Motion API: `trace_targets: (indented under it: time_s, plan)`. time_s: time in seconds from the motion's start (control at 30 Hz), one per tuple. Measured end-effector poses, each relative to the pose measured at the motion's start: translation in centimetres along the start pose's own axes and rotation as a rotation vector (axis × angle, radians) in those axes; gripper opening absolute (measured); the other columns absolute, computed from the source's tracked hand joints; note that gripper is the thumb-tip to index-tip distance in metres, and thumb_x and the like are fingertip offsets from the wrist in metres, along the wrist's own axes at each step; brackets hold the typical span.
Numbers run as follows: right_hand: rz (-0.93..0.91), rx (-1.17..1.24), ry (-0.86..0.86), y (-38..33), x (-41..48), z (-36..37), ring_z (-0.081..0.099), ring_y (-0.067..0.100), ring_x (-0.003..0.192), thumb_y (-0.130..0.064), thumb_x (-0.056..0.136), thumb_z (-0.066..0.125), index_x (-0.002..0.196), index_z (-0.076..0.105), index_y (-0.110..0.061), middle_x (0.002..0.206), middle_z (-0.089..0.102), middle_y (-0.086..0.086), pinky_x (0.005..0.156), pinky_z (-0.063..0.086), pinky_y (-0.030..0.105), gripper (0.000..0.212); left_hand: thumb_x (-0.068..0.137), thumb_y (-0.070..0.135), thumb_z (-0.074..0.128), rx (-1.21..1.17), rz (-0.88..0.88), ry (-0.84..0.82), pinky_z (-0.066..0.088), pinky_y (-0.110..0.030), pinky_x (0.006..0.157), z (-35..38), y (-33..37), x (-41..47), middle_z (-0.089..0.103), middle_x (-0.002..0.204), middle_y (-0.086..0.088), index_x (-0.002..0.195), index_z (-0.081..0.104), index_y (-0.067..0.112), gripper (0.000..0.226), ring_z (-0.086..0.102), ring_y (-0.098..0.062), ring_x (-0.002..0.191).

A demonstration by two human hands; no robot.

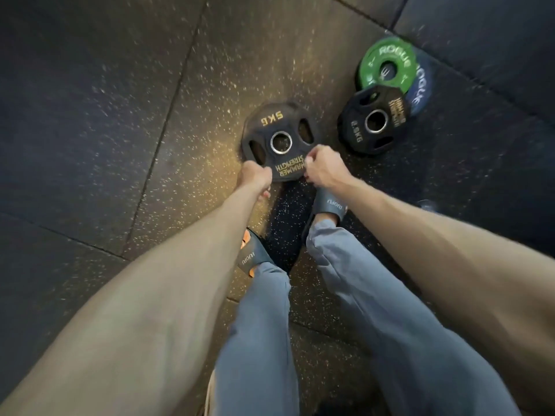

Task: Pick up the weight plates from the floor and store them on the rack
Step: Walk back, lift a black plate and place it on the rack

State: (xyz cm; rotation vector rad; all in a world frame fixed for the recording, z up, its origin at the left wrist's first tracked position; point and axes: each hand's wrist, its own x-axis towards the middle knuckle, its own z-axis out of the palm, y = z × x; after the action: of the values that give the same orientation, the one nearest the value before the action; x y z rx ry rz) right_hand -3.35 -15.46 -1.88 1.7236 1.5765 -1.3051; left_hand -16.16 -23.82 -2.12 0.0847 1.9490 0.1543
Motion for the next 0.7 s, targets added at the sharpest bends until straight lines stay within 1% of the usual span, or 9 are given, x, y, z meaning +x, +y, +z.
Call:
trace_targets:
  time_s: [0.07, 0.1, 0.17, 0.2, 0.27, 0.33, 0.43, 0.53, 0.7]
  plan:
    - [-0.003, -0.029, 0.085, -0.5, 3.4, 0.2, 0.062, 0.037, 0.114, -0.023, 0.093, 0.046, 0.120, 0.061, -0.006, 0.122, 0.065, 0.021, 0.100, 0.050, 0.040, 0.035, 0.092, 0.021, 0.047, -0.019, -0.034, 0.049, 0.063, -0.045, 0.070, 1.5, 0.2, 4.6, 0.073, 0.096, -0.017, 0.113, 0.060, -0.001, 0.033, 0.074, -0.030, 0.077]
    - [0.000, -0.041, 0.126, -0.2, 5.3, 0.5, 0.058, 0.038, 0.119, -0.022, 0.095, 0.045, 0.125, 0.056, -0.006, 0.128, 0.060, 0.021, 0.102, 0.047, 0.041, 0.036, 0.089, 0.022, 0.049, -0.036, -0.057, 0.090, 0.062, -0.046, 0.076, 2.1, 0.3, 6.5, 0.070, 0.110, -0.018, 0.126, 0.055, 0.001, 0.043, 0.073, -0.032, 0.088]
    - [0.007, -0.084, 0.202, 0.5, 9.0, 1.1, 0.049, 0.040, 0.126, -0.019, 0.095, 0.046, 0.135, 0.044, -0.006, 0.137, 0.048, 0.022, 0.105, 0.042, 0.044, 0.042, 0.090, 0.022, 0.053, -0.080, -0.098, 0.187, 0.051, -0.049, 0.100, 3.1, 0.6, 9.3, 0.053, 0.141, -0.017, 0.148, 0.032, 0.008, 0.063, 0.059, -0.038, 0.121]
    - [0.008, -0.114, 0.237, 0.9, 10.5, 1.5, 0.045, 0.040, 0.129, -0.019, 0.095, 0.047, 0.139, 0.038, -0.007, 0.140, 0.043, 0.022, 0.105, 0.039, 0.046, 0.046, 0.094, 0.022, 0.053, -0.090, -0.107, 0.222, 0.043, -0.046, 0.108, 3.4, 0.6, 10.4, 0.044, 0.149, -0.017, 0.153, 0.021, 0.009, 0.068, 0.049, -0.038, 0.132]
    - [0.001, -0.164, 0.272, 1.4, 13.3, 2.0, 0.040, 0.041, 0.133, -0.021, 0.095, 0.051, 0.144, 0.030, -0.007, 0.143, 0.037, 0.022, 0.104, 0.037, 0.048, 0.055, 0.099, 0.023, 0.051, -0.101, -0.133, 0.252, 0.032, -0.043, 0.114, 4.2, 0.4, 12.7, 0.034, 0.156, -0.016, 0.156, 0.007, 0.009, 0.073, 0.037, -0.037, 0.141]
    - [-0.005, -0.196, 0.267, 1.6, 15.6, 2.1, 0.039, 0.041, 0.133, -0.024, 0.095, 0.053, 0.144, 0.028, -0.009, 0.143, 0.036, 0.021, 0.103, 0.038, 0.049, 0.058, 0.100, 0.025, 0.050, -0.115, -0.147, 0.268, 0.031, -0.041, 0.114, 5.1, 0.3, 15.0, 0.034, 0.155, -0.017, 0.155, 0.004, 0.007, 0.074, 0.036, -0.036, 0.142]
    - [-0.015, -0.204, 0.241, 1.6, 18.3, 2.5, 0.044, 0.042, 0.131, -0.028, 0.095, 0.053, 0.141, 0.032, -0.008, 0.142, 0.040, 0.022, 0.103, 0.039, 0.049, 0.054, 0.100, 0.022, 0.050, -0.089, -0.141, 0.296, 0.034, -0.041, 0.109, 6.0, 0.4, 16.5, 0.040, 0.151, -0.017, 0.153, 0.008, 0.006, 0.070, 0.041, -0.036, 0.137]
    - [-0.028, -0.237, 0.232, 1.6, 19.8, 3.1, 0.045, 0.043, 0.130, -0.031, 0.096, 0.055, 0.139, 0.033, -0.007, 0.141, 0.042, 0.023, 0.103, 0.039, 0.049, 0.054, 0.100, 0.017, 0.048, -0.074, -0.126, 0.319, 0.038, -0.042, 0.106, 6.6, 0.1, 17.4, 0.037, 0.151, -0.017, 0.151, 0.009, 0.007, 0.065, 0.044, -0.036, 0.133]
    - [-0.107, -0.344, 0.301, 2.2, 21.3, 3.9, 0.047, 0.043, 0.123, -0.012, 0.095, 0.051, 0.137, 0.031, -0.007, 0.135, 0.043, 0.025, 0.098, 0.041, 0.049, 0.046, 0.102, 0.011, 0.036, -0.074, -0.110, 0.426, 0.040, -0.041, 0.085, 6.3, -0.4, 18.9, 0.055, 0.132, -0.017, 0.140, 0.028, 0.006, 0.039, 0.055, -0.035, 0.118]
